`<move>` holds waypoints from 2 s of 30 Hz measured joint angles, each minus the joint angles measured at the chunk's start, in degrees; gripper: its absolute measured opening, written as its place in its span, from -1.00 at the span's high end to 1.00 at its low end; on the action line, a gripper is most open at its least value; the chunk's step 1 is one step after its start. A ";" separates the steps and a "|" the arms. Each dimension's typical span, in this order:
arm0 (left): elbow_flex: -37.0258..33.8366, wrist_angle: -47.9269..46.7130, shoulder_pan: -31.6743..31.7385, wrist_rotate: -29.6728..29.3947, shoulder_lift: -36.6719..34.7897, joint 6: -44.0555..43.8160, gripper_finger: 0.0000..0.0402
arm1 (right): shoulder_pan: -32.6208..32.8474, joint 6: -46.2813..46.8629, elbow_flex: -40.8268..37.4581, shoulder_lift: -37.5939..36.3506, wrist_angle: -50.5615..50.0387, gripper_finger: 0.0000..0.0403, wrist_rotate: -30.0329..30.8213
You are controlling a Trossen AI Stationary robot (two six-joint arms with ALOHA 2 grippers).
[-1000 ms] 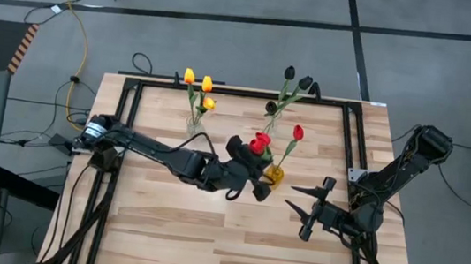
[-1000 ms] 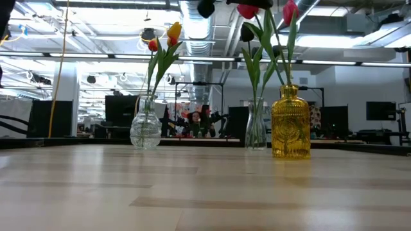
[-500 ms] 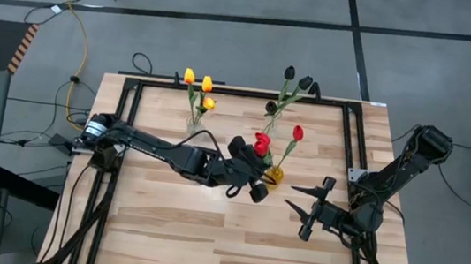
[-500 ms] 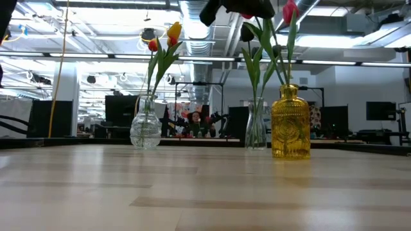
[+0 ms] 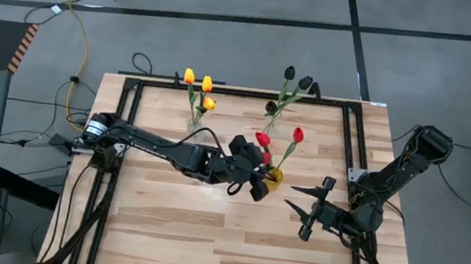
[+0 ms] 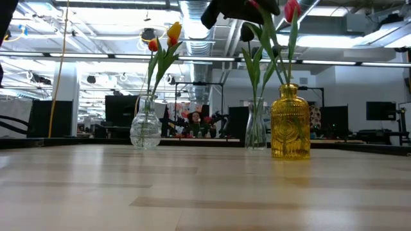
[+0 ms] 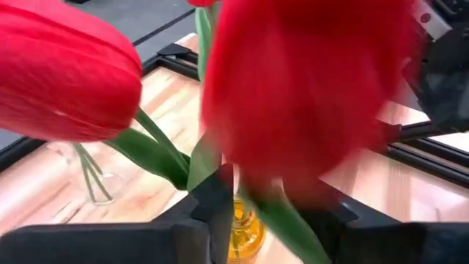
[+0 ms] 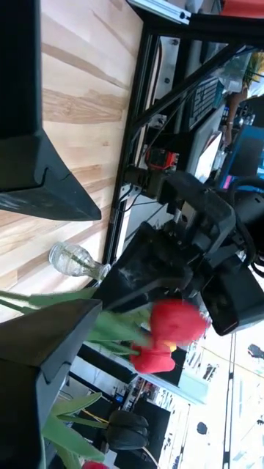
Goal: Sort flowers into vase by color
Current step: Return to Home Position
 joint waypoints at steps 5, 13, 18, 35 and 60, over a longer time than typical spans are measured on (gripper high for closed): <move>0.00 -2.01 -0.04 7.64 -1.87 0.59 0.39 | 0.00 -0.02 0.00 -0.01 0.00 -0.04 0.00; 0.00 -7.63 -1.89 12.69 -7.38 -0.87 0.42 | 0.07 0.07 0.00 -2.70 0.09 0.05 0.02; 0.00 -11.69 -3.98 10.45 -11.46 -0.34 0.43 | -0.18 -0.77 0.00 -6.13 -1.29 0.20 0.00; 0.00 -25.48 -8.14 1.67 -19.17 12.00 0.97 | -21.44 17.06 0.00 -33.91 -42.37 0.84 -33.24; -18.22 -18.13 4.02 8.42 -33.09 20.28 0.99 | -51.74 29.09 -0.55 -54.14 -71.99 0.90 -61.77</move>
